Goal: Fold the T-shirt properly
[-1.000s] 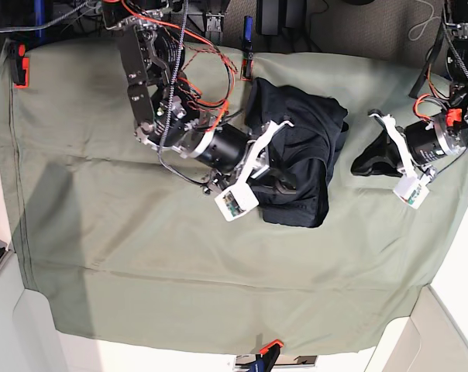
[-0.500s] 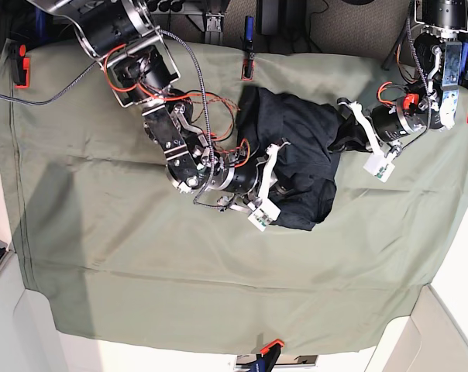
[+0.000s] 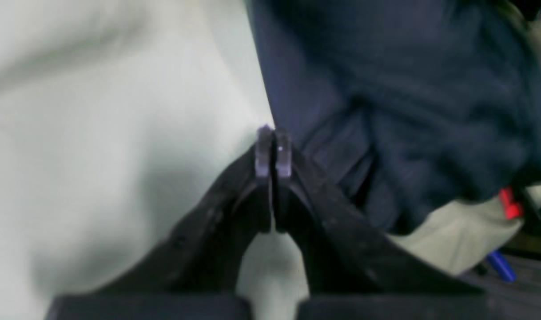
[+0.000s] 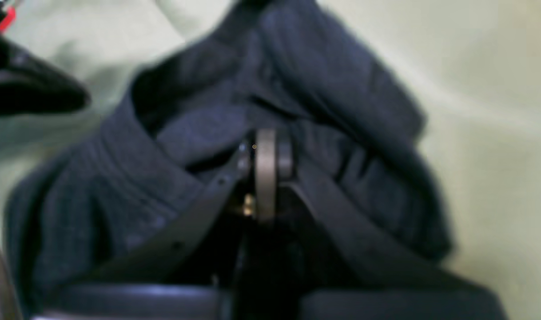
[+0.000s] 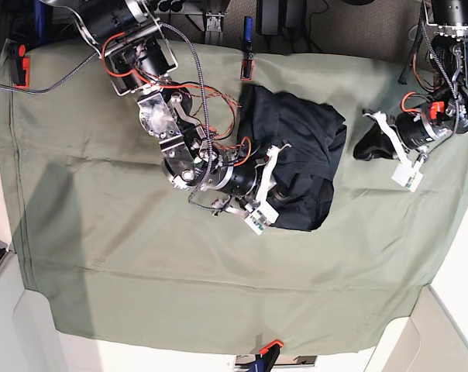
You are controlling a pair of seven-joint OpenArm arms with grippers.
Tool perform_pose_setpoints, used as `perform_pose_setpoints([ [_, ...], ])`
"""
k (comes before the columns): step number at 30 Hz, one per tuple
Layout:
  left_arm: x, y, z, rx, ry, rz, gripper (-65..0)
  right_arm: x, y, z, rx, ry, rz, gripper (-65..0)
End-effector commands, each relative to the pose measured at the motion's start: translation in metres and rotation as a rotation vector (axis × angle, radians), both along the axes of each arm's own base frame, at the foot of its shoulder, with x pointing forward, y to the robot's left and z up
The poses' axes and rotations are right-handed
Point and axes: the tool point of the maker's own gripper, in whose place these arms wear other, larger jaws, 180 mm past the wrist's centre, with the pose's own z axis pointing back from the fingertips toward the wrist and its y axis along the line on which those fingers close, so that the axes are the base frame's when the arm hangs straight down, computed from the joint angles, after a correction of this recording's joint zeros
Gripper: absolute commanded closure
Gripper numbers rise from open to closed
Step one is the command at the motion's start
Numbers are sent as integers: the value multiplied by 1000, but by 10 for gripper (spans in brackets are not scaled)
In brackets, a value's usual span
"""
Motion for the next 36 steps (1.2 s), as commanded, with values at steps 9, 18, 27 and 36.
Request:
perform_pose_setpoints([
  [9, -38, 14, 38, 3, -40, 18, 0, -27, -44, 62, 95, -124, -84, 0],
  [18, -119, 35, 21, 61, 123, 62, 0, -91, -180, 39, -25, -27, -278, 0],
  [27, -209, 36, -17, 103, 376, 72, 0, -208, -275, -1, -139, 307, -446, 0],
  [36, -307, 39, -47, 178, 647, 87, 0, -326, -298, -37, -238, 644, -484, 0],
])
